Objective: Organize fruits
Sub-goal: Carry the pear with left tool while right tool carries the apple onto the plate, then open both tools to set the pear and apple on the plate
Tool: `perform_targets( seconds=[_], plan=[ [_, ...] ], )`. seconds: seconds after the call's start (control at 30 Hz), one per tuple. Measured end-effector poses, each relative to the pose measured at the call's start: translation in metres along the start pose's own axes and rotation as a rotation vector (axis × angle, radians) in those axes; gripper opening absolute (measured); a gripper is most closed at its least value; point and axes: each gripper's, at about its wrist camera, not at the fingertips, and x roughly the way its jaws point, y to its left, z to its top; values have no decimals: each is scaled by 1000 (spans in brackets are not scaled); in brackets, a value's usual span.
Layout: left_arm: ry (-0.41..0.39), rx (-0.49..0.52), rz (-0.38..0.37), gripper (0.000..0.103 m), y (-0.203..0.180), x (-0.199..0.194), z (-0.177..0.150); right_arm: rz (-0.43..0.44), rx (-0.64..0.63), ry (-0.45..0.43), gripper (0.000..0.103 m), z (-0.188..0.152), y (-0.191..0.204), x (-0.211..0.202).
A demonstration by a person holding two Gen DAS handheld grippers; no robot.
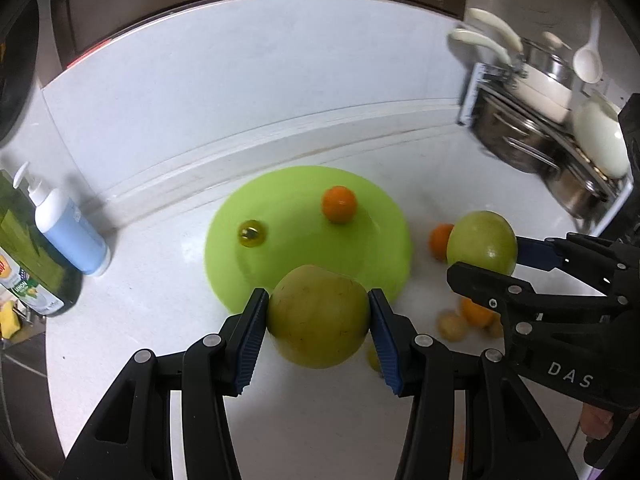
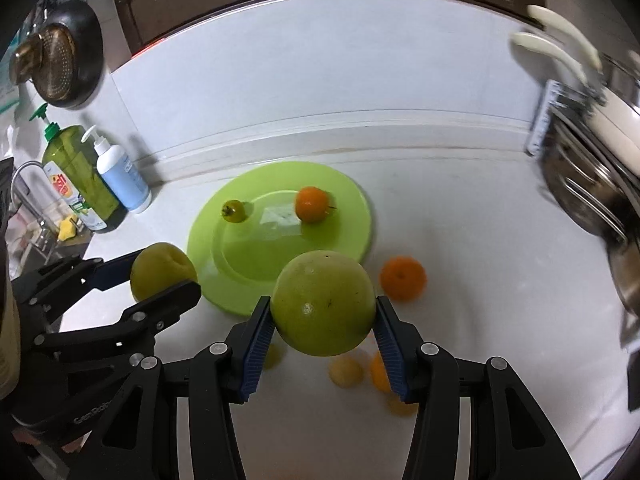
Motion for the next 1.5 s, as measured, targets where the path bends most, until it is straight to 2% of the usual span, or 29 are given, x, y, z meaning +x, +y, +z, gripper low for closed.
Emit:
perform_targets(
  seconds=[0.3, 0.47, 0.7, 1.0, 1.07, 1.23, 1.3, 1.33, 1.5],
  plan=[
    [34, -22, 15, 50, 28, 36, 16, 20, -41, 78, 51, 29, 10, 53],
    [76, -28, 30, 50, 39, 61, 22, -1, -46, 137, 51, 39, 7, 86],
    [125, -34, 24, 50, 48, 85, 22, -7, -61, 170, 51, 45, 9, 107],
    [155, -56, 17, 50, 54, 94, 23, -3, -51, 205, 51, 49, 7, 120],
    [133, -57, 15, 51, 54, 90, 24, -8, -37, 216, 51, 48, 5, 123],
    [92, -40, 45, 55, 52, 80, 30, 25, -36, 202, 53, 50, 7, 119],
    [86, -45, 44, 55, 54, 76, 29, 13, -32, 185, 55, 51, 7, 112],
    [86, -49, 53, 55, 54, 74, 28, 7, -34, 176, 59, 51, 8, 110],
    [65, -51, 70, 55, 52, 57, 22, -11, -54, 135, 59, 48, 11, 88]
  ],
)
